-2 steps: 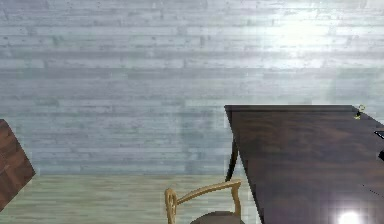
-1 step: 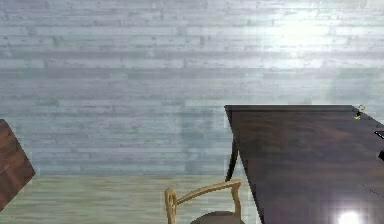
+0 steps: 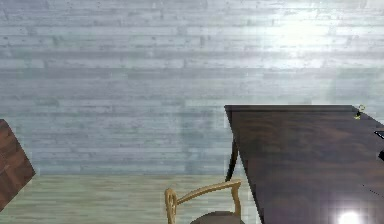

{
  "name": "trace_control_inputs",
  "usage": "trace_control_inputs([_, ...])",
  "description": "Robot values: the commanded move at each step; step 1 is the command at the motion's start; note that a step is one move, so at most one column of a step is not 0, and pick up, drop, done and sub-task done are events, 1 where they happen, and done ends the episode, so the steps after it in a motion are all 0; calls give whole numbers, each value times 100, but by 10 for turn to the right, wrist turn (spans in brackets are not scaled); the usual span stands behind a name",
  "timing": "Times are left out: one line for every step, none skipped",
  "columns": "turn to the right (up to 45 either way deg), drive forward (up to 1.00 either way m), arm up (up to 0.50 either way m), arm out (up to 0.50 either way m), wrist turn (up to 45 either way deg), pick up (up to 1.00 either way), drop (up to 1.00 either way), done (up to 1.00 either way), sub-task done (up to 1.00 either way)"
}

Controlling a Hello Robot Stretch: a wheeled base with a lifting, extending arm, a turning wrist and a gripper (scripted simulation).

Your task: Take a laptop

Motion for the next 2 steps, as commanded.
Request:
trace_control_inputs([0,0,0,0,450,0,0,0,0])
trace_control_inputs([0,0,0,0,450,0,0,0,0])
